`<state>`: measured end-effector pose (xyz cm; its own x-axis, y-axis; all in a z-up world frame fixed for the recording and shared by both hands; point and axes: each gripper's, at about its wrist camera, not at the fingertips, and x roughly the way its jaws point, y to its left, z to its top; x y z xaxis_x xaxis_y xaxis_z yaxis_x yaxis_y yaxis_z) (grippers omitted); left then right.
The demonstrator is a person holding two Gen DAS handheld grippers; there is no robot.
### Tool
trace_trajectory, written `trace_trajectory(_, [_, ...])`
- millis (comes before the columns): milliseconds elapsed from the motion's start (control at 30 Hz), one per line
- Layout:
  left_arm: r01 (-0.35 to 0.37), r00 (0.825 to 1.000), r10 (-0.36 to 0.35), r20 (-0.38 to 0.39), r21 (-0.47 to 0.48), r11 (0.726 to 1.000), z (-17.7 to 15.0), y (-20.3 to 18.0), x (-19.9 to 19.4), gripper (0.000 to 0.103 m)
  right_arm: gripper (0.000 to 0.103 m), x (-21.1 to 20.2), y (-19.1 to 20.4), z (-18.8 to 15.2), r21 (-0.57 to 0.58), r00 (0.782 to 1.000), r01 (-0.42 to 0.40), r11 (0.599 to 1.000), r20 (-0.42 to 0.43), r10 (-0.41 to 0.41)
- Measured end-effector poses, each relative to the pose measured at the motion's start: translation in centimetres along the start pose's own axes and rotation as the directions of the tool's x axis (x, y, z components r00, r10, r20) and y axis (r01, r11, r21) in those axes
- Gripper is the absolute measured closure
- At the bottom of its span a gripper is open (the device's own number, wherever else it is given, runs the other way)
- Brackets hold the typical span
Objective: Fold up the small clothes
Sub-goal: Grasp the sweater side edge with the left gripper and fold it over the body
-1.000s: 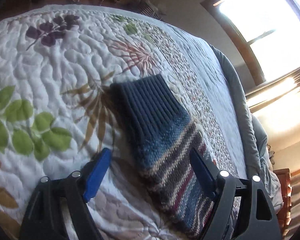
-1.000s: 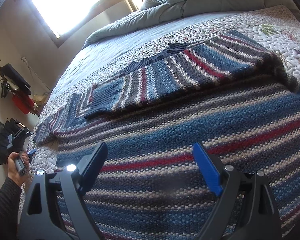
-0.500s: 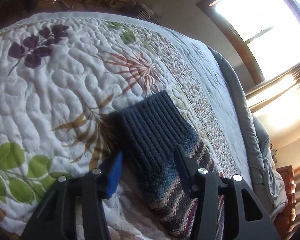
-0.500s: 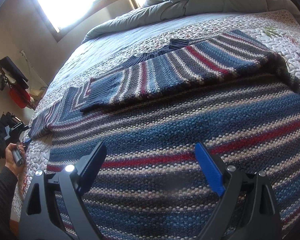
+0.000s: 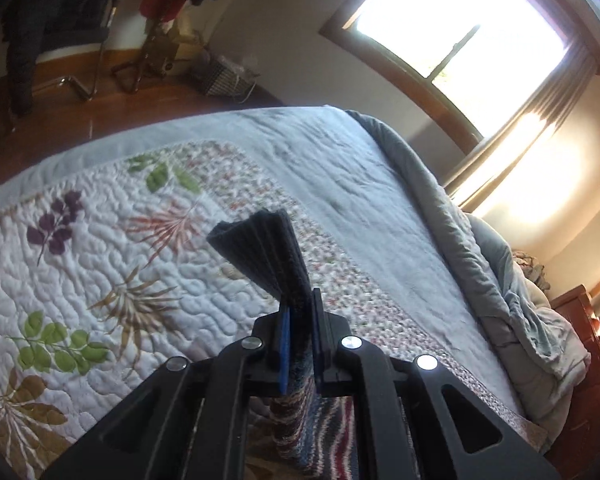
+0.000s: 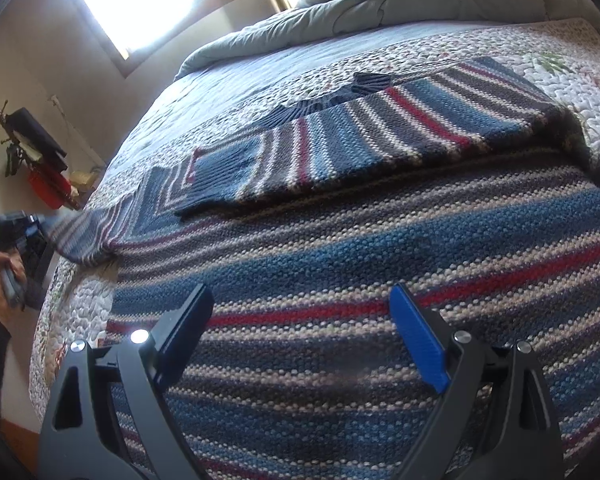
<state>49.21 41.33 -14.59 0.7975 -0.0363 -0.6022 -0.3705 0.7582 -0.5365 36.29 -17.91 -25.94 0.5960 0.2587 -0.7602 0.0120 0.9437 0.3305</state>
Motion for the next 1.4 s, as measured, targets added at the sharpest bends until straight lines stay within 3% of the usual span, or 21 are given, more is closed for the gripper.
trace_trajectory(200, [0.057,0.997,-0.062,0.034,0.143,0.988,1.0,-9.6,-4.3,0.095,0.013,0.2,2.2,-0.5,-0.083,0.996,-0.061,0.995,-0.064,0.055])
trace_trajectory(367, [0.126,0.990,-0.137,0.031,0.241,0.962,0.2,-17.5,-7.1,0.095,0.013,-0.1,3.1,-0.9,-0.107,0.991,-0.103,0.989,-0.095,0.093])
trace_trajectory(533, [0.166,0.983,-0.181,0.012,0.344,0.924,-2.3,-25.0,-8.7,0.095,0.013,-0.6,2.8,-1.0,-0.081,0.988,-0.123,0.989,-0.100,0.114])
trace_trajectory(767, [0.245,0.968,-0.244,-0.054,0.396,0.885,-7.4,-32.3,-8.0,0.095,0.013,-2.0,1.9,-0.5,-0.063,0.988,-0.140,0.988,-0.080,0.134])
trace_trajectory(1033, [0.333,0.943,-0.293,-0.159,0.409,0.850,-14.1,-37.5,-5.4,0.095,0.013,-3.8,-1.4,0.5,-0.001,0.990,-0.133,0.991,-0.039,0.133])
trace_trajectory(1400, [0.379,0.923,-0.314,-0.220,0.389,0.840,-22.0,-40.6,-1.6,0.095,0.013,-5.1,-3.7,1.3,0.055,0.990,-0.141,0.988,-0.014,0.142])
